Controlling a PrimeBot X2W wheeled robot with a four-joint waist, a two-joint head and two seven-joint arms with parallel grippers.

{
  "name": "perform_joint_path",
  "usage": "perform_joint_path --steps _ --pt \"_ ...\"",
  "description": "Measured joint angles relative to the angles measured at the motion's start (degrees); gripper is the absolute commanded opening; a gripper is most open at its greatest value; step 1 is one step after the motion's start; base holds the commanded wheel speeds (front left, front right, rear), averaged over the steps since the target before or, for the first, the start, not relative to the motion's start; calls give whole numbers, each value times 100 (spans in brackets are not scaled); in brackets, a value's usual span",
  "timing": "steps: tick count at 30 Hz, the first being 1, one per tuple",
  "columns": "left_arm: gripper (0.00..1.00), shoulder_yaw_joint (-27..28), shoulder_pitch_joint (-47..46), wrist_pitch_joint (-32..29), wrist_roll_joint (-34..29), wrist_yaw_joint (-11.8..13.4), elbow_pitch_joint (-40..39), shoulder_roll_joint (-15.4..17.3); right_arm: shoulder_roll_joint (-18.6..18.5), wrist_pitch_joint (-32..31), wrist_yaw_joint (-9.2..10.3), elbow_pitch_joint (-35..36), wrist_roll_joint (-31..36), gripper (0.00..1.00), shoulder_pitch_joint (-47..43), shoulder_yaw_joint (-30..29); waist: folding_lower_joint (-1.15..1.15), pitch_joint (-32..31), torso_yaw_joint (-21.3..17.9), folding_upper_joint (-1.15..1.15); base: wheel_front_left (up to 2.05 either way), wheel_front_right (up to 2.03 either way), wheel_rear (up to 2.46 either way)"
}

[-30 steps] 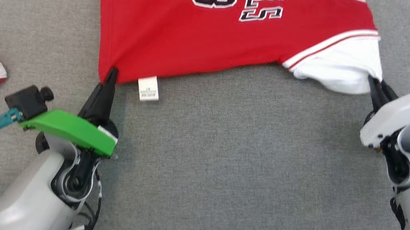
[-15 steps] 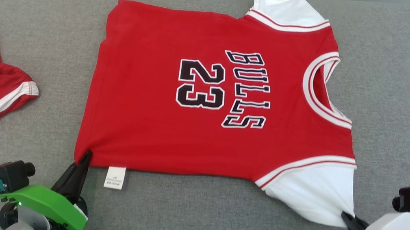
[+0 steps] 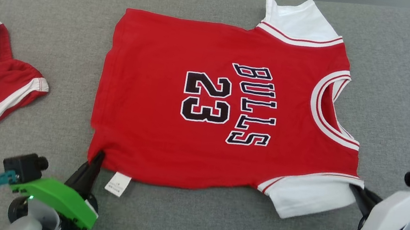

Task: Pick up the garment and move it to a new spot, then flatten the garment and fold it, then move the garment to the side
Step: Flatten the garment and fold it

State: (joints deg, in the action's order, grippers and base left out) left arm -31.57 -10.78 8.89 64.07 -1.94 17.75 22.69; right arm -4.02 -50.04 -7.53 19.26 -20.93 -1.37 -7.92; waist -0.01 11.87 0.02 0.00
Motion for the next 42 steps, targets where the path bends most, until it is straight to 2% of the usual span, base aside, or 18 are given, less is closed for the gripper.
perform_joint_path --steps 9,19,28,29,30,31,32,39,42 --pt "0 155 -896 -788 563 314 74 -399 -385 614 0 -1218 41 0 1484 334 0 119 134 0 0 0 0" --pt "0 264 -1732 -903 644 548 715 -670 -556 1446 1 -2387 53 0 2581 642 0 337 197 0 0 0 0" --pt "0 140 -2274 -882 444 545 1303 -887 -801 2499 1 -3195 100 0 3221 1129 0 546 206 0 0 0 0" --pt "23 142 -2313 -878 439 541 1369 -907 -815 2679 1 -3263 102 0 3277 1162 0 567 207 0 0 0 0" --pt "45 141 -2335 -875 439 538 1412 -918 -818 2833 1 -3314 110 5 3321 1187 0 582 208 0 0 0 0" --pt "100 137 -2357 -839 434 528 1451 -929 -843 2976 1 -3387 123 48 3384 1267 0 598 210 0 0 0 0" --pt "100 135 -2384 -822 413 501 1493 -939 -859 3083 1 -3483 125 100 3446 1326 0 612 213 0 0 0 0" --pt "100 11 -2403 -372 48 479 1623 -847 -978 4169 1 -3758 87 100 3690 1669 1 570 229 0 0 0 0" --pt "100 -140 -2232 -113 -331 683 1603 -608 -1039 4067 0 -3841 24 100 3556 1648 1 483 236 0 0 0 0"
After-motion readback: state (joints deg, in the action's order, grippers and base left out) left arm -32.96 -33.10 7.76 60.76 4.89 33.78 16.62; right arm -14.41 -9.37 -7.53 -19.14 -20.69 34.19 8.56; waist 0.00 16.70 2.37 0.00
